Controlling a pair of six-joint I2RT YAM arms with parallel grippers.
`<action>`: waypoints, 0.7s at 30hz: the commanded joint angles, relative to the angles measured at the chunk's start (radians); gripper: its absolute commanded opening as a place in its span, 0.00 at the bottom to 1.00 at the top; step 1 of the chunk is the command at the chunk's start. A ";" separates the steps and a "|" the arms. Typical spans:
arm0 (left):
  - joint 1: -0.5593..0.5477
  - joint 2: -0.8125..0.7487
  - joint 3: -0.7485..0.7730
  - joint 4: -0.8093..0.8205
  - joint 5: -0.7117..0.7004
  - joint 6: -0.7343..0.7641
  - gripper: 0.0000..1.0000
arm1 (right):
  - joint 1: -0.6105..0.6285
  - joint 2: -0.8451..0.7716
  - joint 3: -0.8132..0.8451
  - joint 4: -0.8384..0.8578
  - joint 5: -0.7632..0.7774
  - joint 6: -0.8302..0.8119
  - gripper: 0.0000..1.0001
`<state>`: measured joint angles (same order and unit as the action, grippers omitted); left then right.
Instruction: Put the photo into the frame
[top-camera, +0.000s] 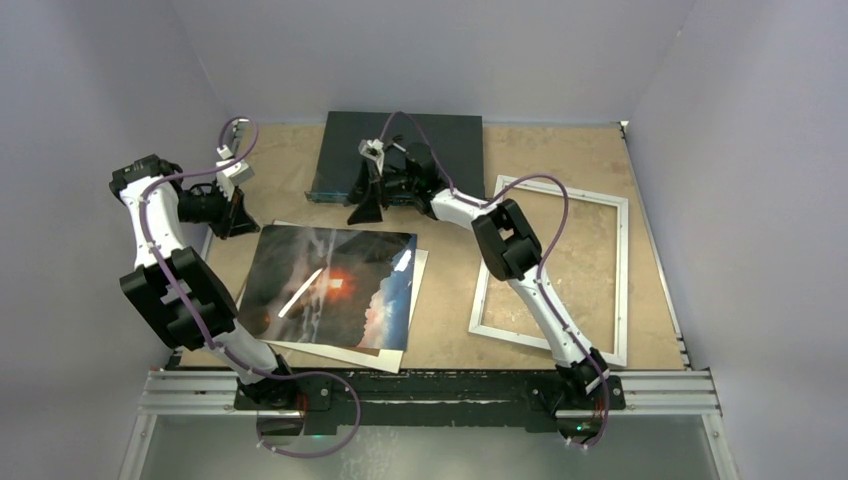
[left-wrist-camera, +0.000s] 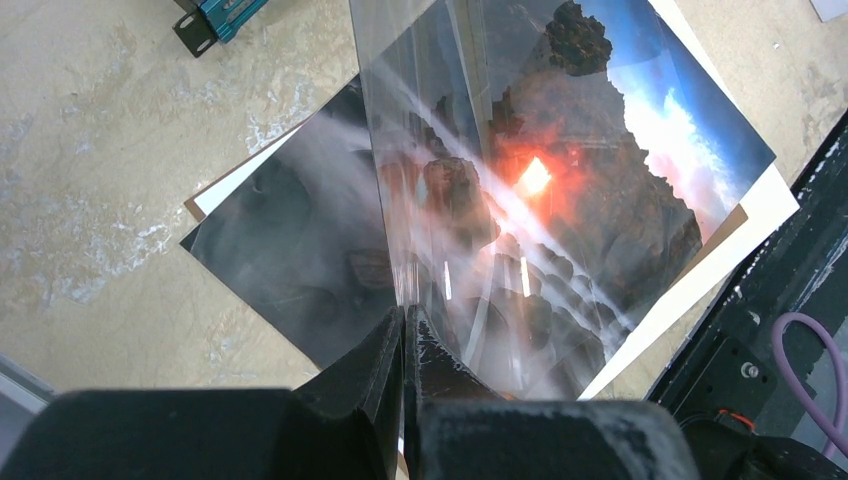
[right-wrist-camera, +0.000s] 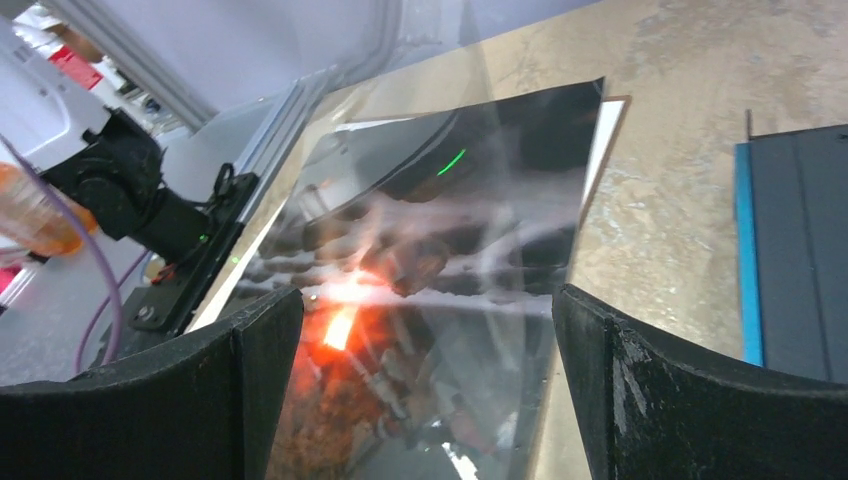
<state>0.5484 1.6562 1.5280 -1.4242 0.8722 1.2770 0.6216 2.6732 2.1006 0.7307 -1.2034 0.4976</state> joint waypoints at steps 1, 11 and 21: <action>-0.004 -0.030 0.024 -0.011 0.056 0.022 0.00 | 0.008 -0.016 -0.035 0.197 -0.109 0.126 0.95; -0.004 -0.026 0.026 -0.012 0.046 0.024 0.00 | 0.014 -0.015 -0.112 0.537 -0.168 0.392 0.65; -0.004 -0.010 0.034 -0.010 0.048 0.020 0.00 | 0.004 -0.059 -0.143 0.553 -0.154 0.436 0.24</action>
<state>0.5484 1.6562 1.5280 -1.4265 0.8722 1.2766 0.6285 2.6747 1.9781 1.2251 -1.3529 0.9077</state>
